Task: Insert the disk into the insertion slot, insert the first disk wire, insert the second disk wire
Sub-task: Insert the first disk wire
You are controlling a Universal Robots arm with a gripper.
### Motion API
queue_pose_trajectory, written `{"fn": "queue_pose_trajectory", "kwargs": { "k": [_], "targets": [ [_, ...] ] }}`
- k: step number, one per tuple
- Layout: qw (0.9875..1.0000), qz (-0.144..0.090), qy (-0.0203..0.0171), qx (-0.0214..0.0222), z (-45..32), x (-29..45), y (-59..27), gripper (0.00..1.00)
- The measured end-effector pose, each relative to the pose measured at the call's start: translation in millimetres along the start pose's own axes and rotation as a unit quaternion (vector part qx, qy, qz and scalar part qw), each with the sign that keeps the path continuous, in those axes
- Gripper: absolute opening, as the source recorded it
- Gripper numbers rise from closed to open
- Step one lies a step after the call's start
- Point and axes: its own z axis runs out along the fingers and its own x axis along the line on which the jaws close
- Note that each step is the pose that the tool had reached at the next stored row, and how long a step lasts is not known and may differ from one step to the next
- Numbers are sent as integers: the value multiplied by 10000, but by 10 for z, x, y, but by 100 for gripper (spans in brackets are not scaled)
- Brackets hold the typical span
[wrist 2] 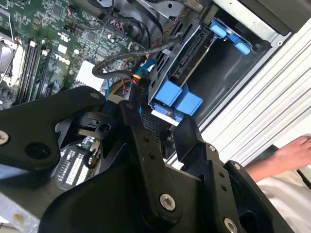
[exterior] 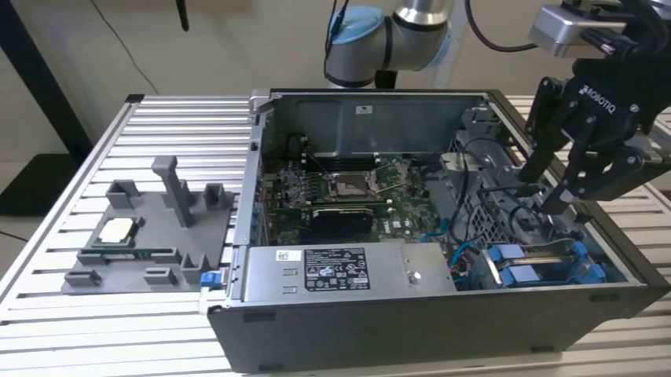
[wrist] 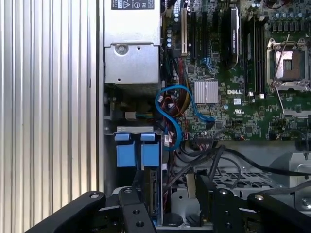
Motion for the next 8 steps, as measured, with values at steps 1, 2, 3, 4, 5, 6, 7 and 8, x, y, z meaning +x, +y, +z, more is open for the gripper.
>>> {"fn": "queue_pose_trajectory", "kwargs": {
  "k": [1,2,3,4,5,6,7,8],
  "targets": [
    [10000,-1,-18,0,5,-1,0,55],
    [10000,-3,-37,-1,11,-2,-1,55],
    [10000,-5,-54,-1,17,-3,-2,55],
    [10000,-6,-68,-2,23,-4,-2,55],
    [10000,-6,-76,-2,27,-4,-2,55],
    [10000,-7,-78,-2,29,-4,-2,55],
    [10000,-7,-78,-2,29,-4,-2,55],
    [10000,-6,-79,-2,30,-4,-2,55]
  ]
}}
